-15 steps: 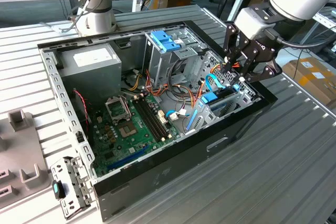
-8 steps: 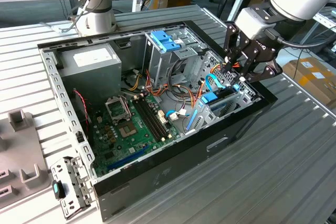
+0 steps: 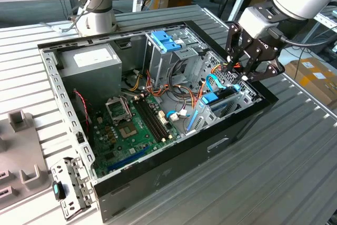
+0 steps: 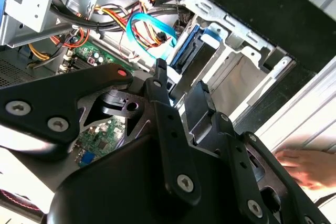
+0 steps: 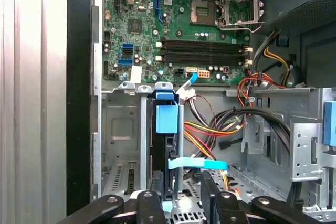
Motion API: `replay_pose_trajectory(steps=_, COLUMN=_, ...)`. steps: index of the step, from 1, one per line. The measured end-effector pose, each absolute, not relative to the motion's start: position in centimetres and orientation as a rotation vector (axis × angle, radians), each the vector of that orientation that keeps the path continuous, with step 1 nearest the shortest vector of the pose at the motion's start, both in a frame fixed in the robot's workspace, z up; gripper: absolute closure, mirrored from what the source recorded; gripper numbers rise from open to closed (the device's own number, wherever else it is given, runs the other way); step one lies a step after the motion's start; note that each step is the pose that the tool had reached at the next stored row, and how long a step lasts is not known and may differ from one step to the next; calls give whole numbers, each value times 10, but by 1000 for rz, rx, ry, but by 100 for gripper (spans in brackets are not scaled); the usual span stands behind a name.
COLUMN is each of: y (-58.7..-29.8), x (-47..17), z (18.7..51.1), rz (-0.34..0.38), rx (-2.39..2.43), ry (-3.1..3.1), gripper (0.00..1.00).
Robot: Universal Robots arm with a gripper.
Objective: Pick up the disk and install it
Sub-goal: 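Insert the second disk wire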
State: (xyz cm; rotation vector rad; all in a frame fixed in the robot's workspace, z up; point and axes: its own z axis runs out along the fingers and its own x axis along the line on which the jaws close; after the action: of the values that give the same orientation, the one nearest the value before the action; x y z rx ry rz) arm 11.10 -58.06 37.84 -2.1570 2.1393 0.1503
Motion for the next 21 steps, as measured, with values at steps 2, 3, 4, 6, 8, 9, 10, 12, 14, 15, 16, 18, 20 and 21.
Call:
replay_pose_trajectory(steps=2, y=-580, x=116, z=378, rz=151, rx=-2166, ry=2131, gripper=58)
replay_pose_trajectory(steps=3, y=-580, x=118, z=378, rz=151, rx=-2170, ry=2127, gripper=58)
replay_pose_trajectory(steps=4, y=-579, x=120, z=378, rz=152, rx=-2181, ry=2116, gripper=58)
replay_pose_trajectory(steps=6, y=-579, x=123, z=378, rz=153, rx=-2196, ry=2101, gripper=58)
replay_pose_trajectory(steps=8, y=-579, x=127, z=378, rz=154, rx=-2214, ry=2084, gripper=58)
replay_pose_trajectory(steps=9, y=-579, x=129, z=378, rz=155, rx=-2224, ry=2074, gripper=58)
replay_pose_trajectory(steps=10, y=-579, x=131, z=378, rz=156, rx=-2233, ry=2064, gripper=58)
replay_pose_trajectory(steps=12, y=-579, x=134, z=378, rz=156, rx=-2245, ry=2053, gripper=58)
replay_pose_trajectory(steps=14, y=-578, x=137, z=378, rz=157, rx=-2257, ry=2040, gripper=58)
replay_pose_trajectory(steps=15, y=-578, x=139, z=378, rz=158, rx=-2264, ry=2033, gripper=58)
replay_pose_trajectory(steps=16, y=-578, x=140, z=378, rz=158, rx=-2268, ry=2028, gripper=58)
replay_pose_trajectory(steps=18, y=-578, x=144, z=378, rz=159, rx=-2281, ry=2015, gripper=58)
replay_pose_trajectory(steps=20, y=-578, x=147, z=378, rz=160, rx=-2294, ry=2001, gripper=58)
replay_pose_trajectory(steps=21, y=-577, x=149, z=378, rz=161, rx=-2303, ry=1991, gripper=58)
